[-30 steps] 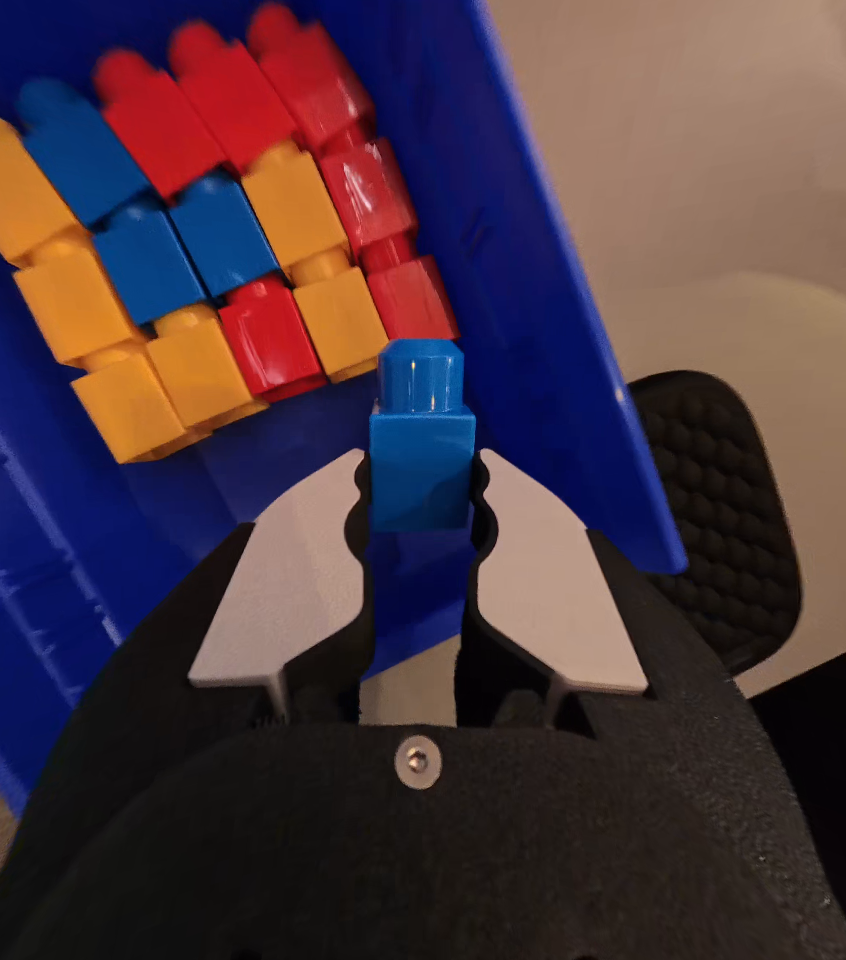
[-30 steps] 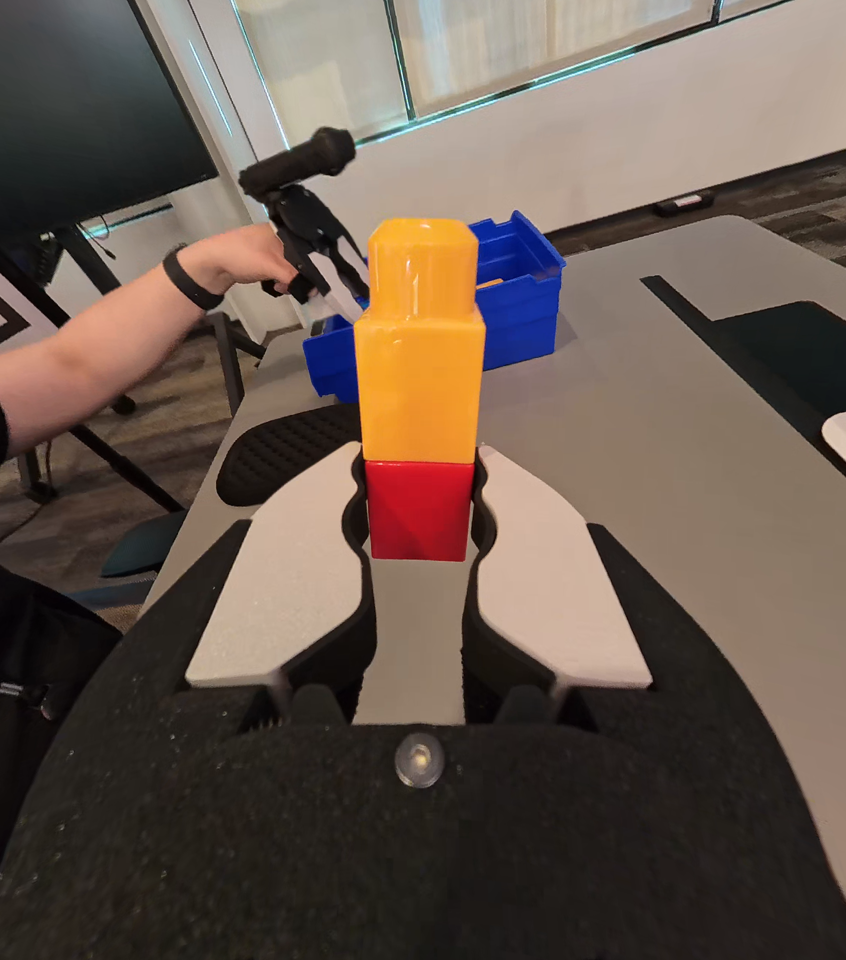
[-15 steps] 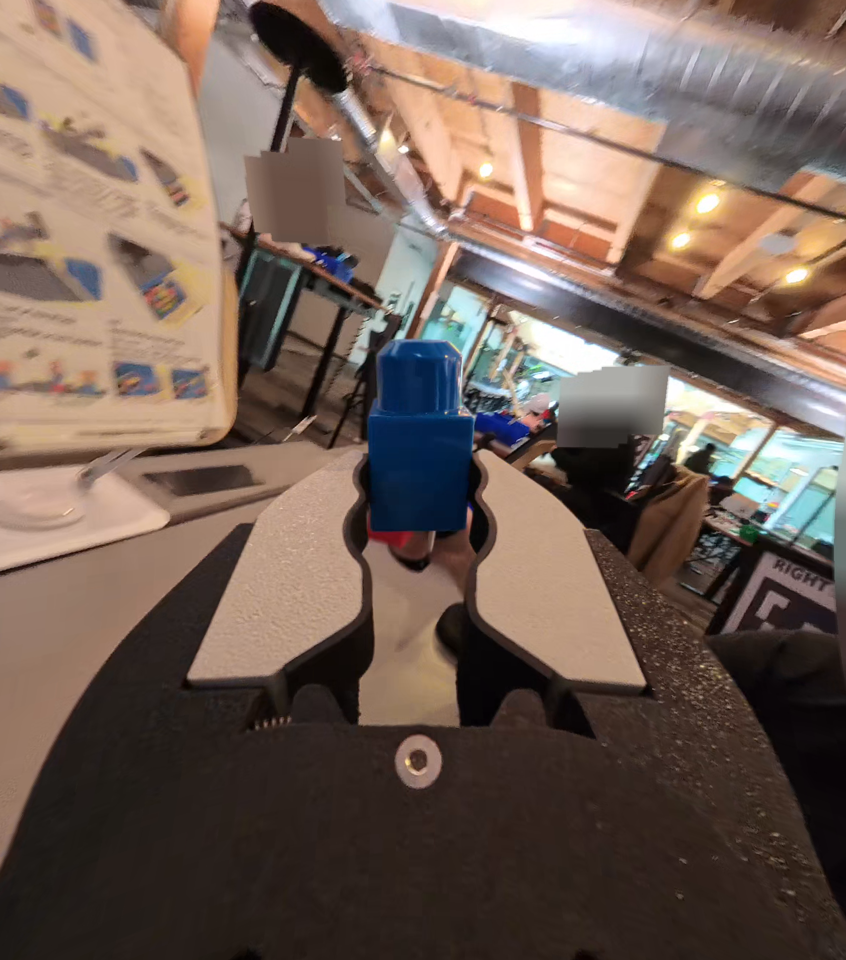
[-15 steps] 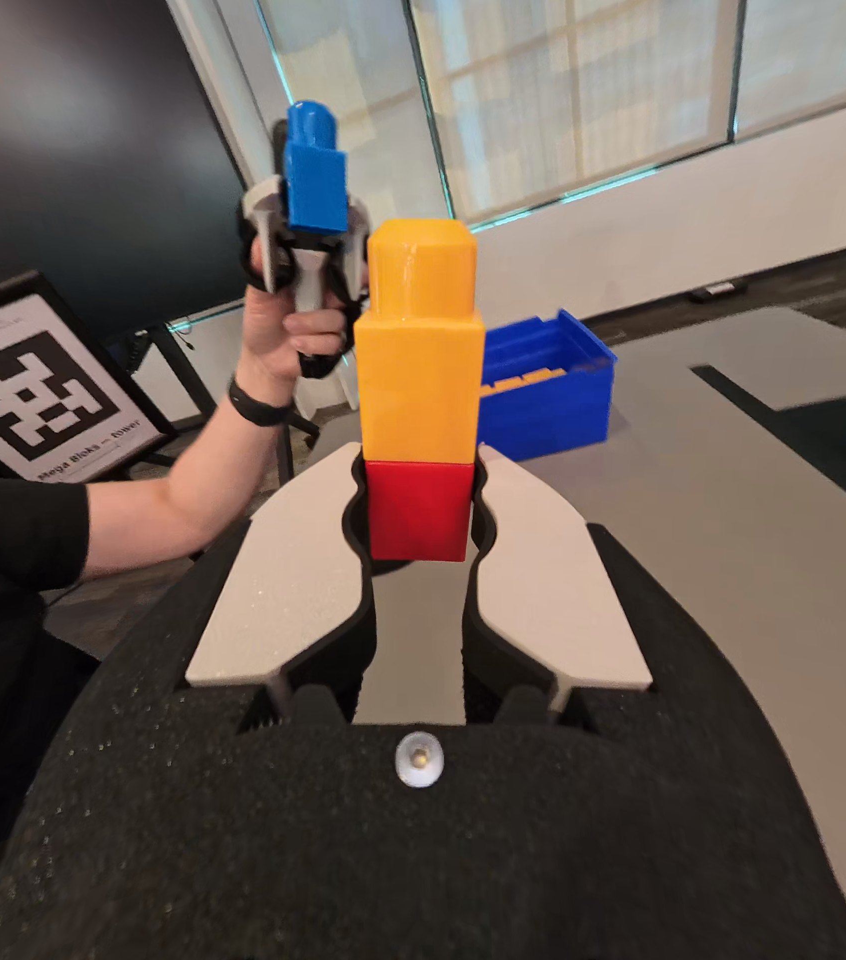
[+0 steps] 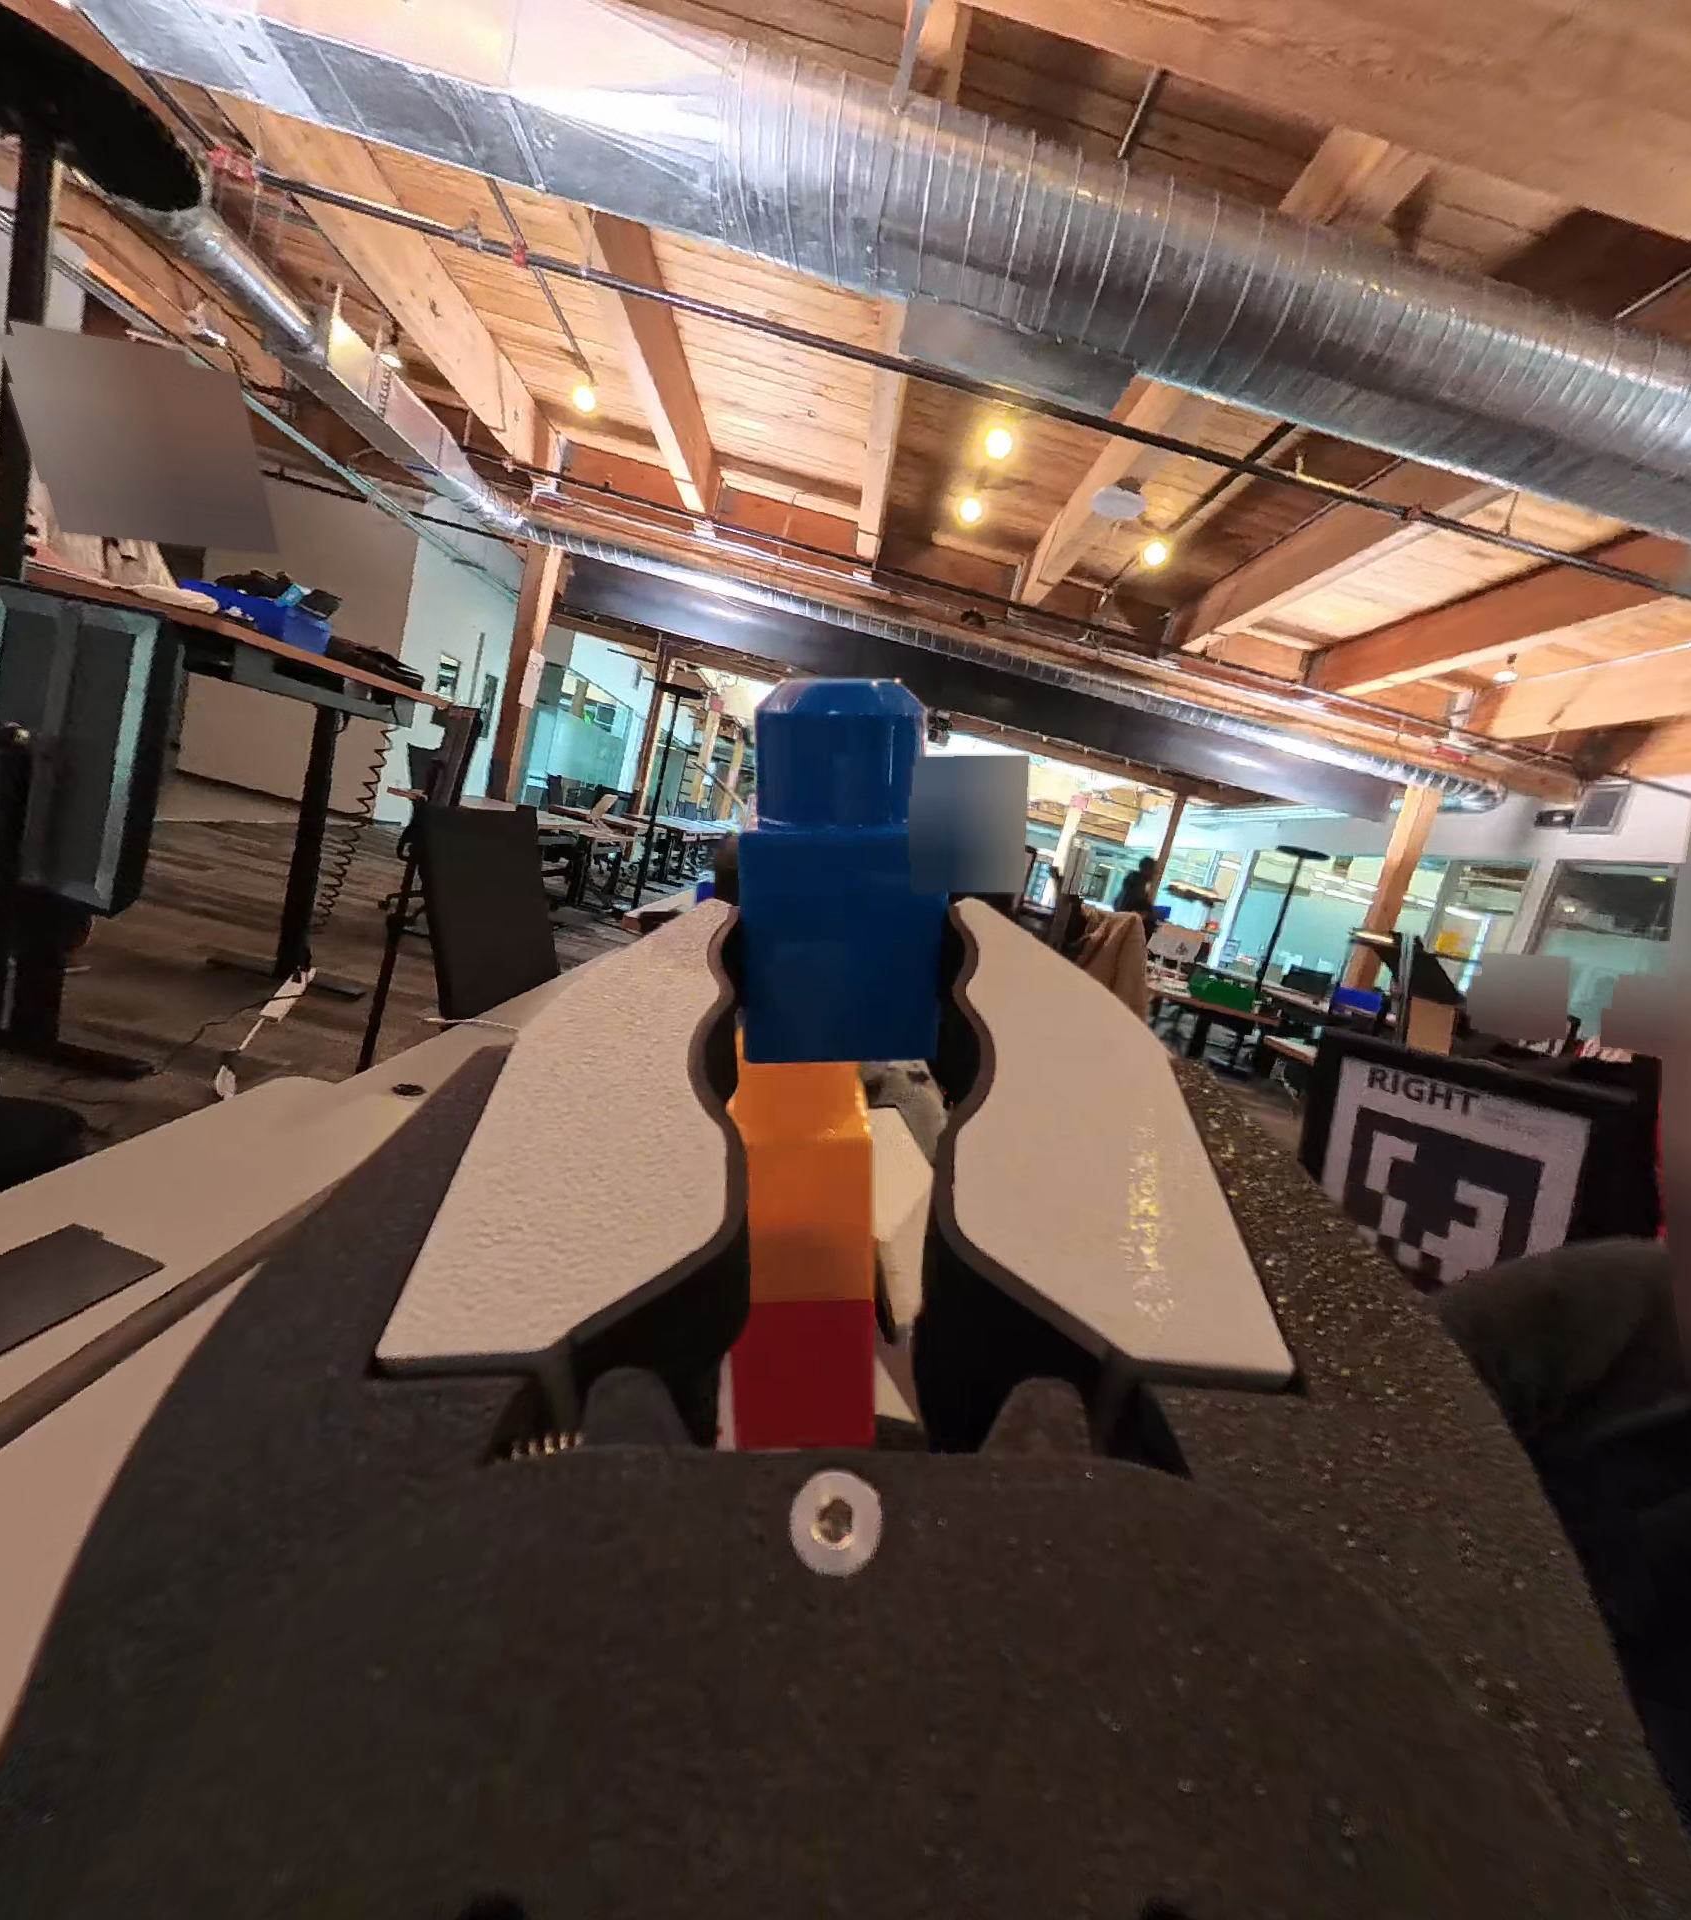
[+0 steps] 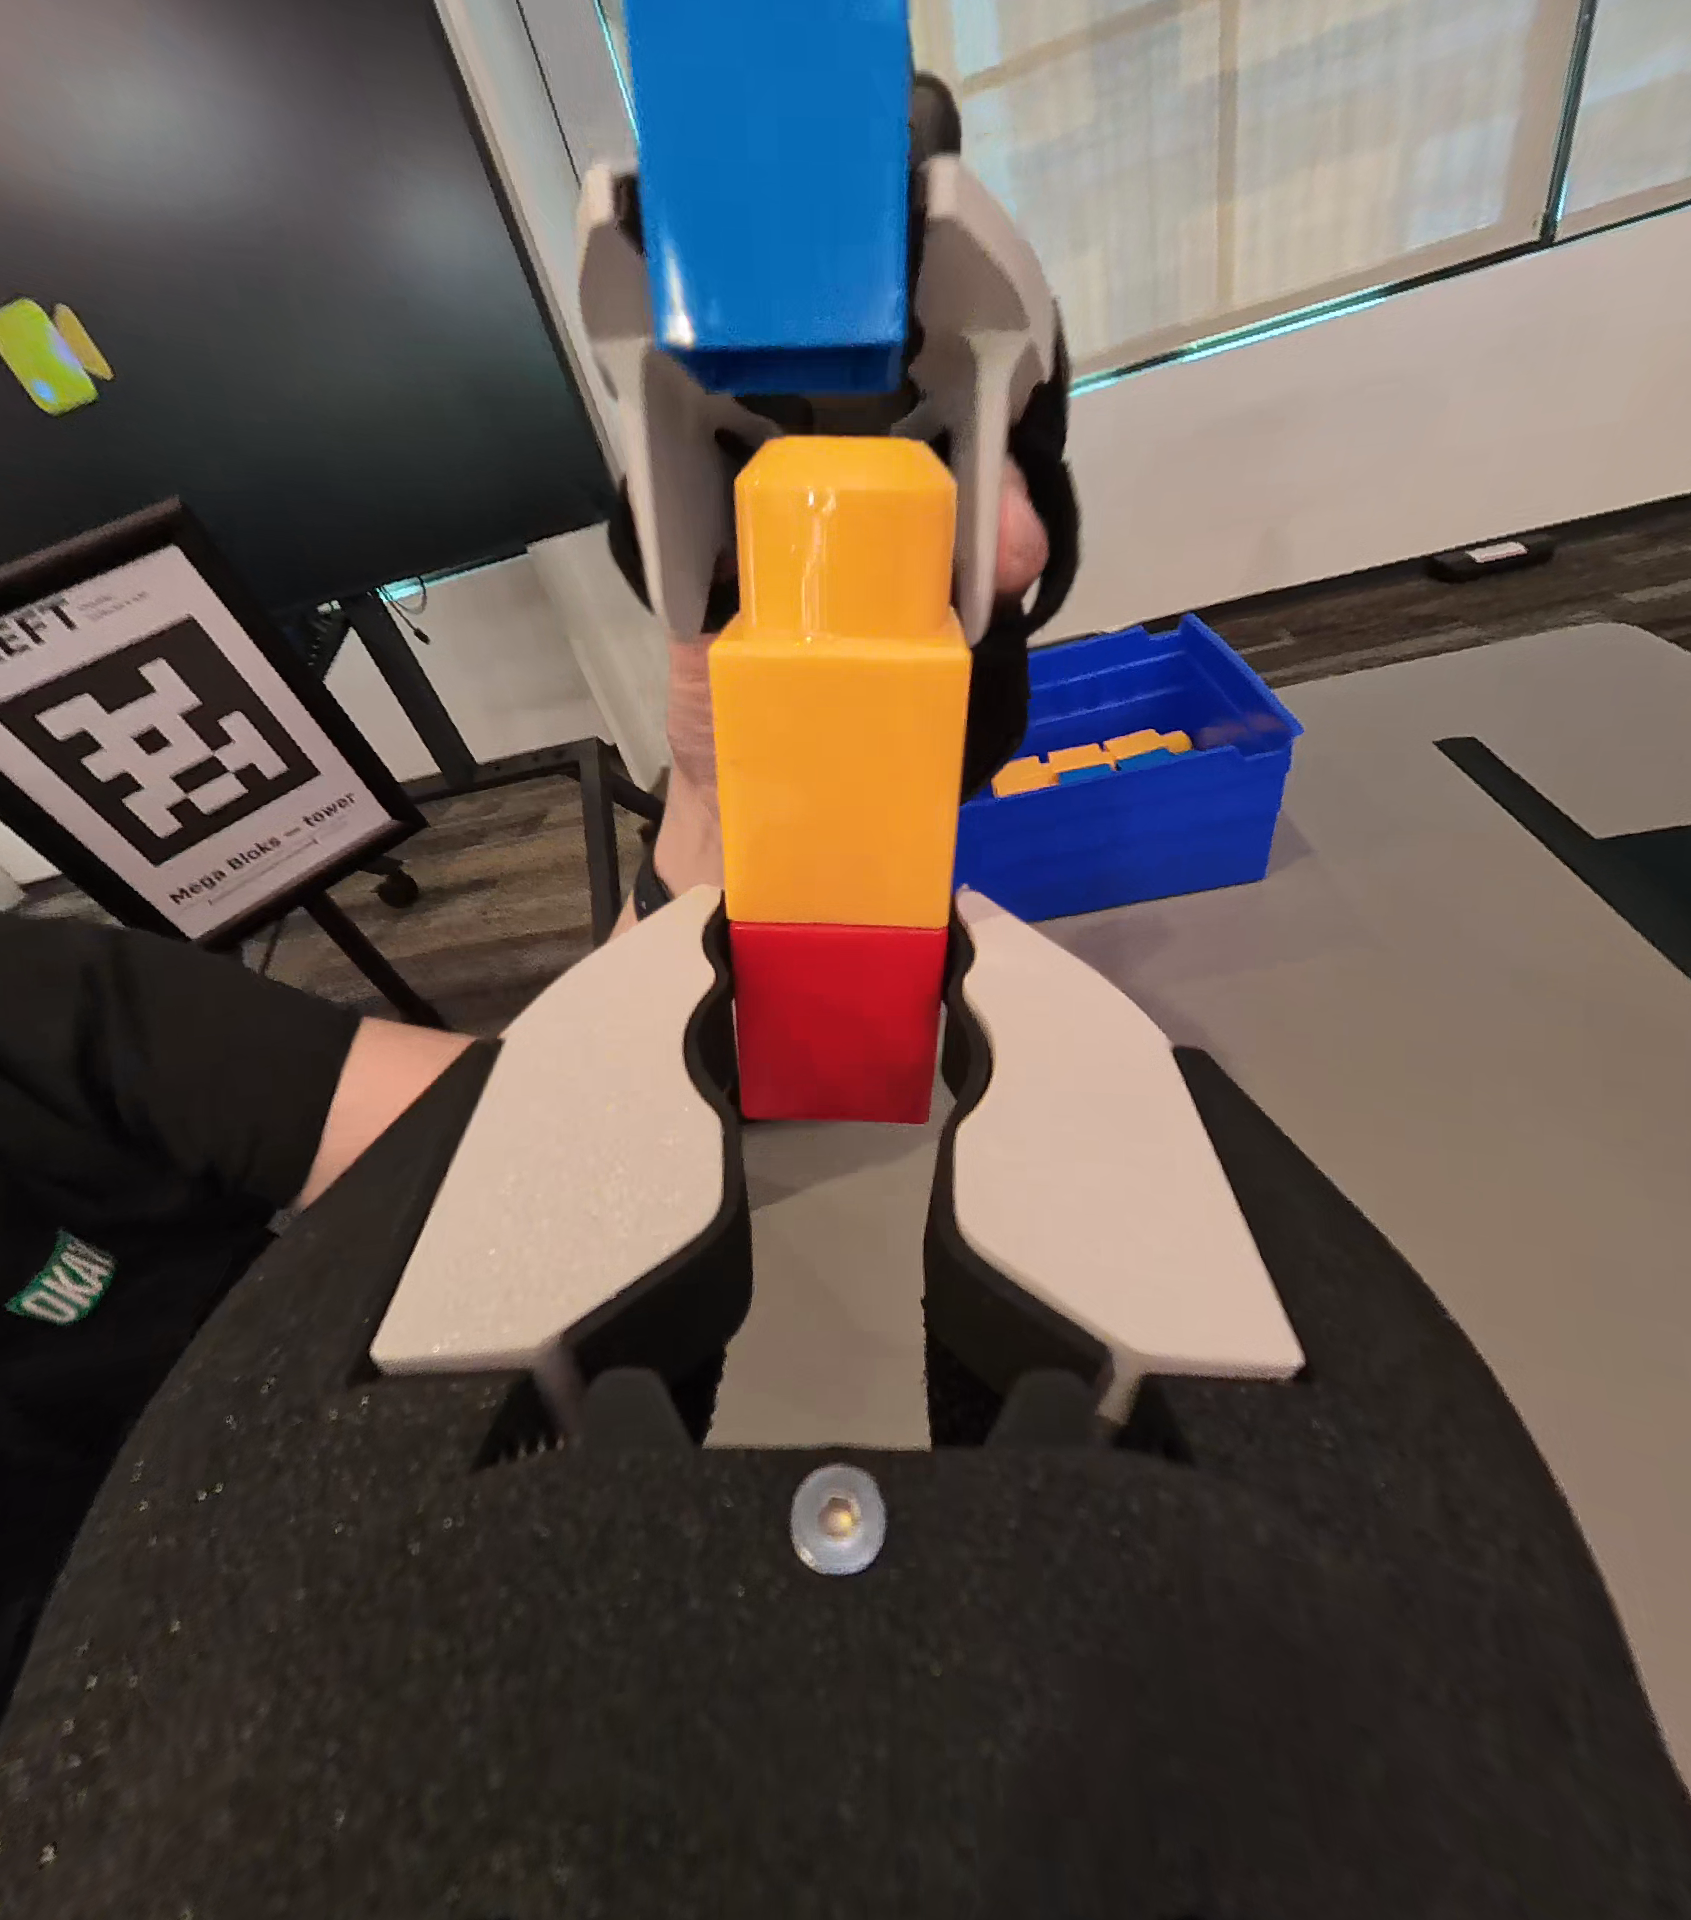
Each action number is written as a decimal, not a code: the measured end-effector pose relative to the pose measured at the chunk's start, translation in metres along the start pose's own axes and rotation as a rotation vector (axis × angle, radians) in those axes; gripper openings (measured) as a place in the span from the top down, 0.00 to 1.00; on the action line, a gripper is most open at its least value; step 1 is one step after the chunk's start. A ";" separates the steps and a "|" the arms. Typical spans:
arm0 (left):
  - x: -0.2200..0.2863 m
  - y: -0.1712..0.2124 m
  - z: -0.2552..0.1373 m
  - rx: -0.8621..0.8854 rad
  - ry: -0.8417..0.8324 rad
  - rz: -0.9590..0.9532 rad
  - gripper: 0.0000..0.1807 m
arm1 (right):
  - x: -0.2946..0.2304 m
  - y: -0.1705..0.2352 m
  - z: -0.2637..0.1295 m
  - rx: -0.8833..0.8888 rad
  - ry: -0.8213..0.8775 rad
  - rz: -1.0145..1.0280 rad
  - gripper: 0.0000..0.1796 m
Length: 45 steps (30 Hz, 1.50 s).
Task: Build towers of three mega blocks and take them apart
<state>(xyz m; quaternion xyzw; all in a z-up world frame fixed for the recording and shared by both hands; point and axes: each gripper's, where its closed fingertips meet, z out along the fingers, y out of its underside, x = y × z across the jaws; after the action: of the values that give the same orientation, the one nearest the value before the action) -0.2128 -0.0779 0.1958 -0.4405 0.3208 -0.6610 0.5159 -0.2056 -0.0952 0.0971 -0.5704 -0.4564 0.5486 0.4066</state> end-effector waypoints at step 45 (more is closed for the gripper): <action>-0.012 0.047 0.005 -0.220 -0.096 -0.005 0.80 | 0.004 0.010 0.002 0.001 -0.045 -0.032 0.80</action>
<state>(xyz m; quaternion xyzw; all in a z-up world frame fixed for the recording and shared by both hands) -0.1878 -0.0781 0.1532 -0.5263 0.3651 -0.6014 0.4774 -0.2071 -0.0941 0.0864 -0.5503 -0.4744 0.5548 0.4054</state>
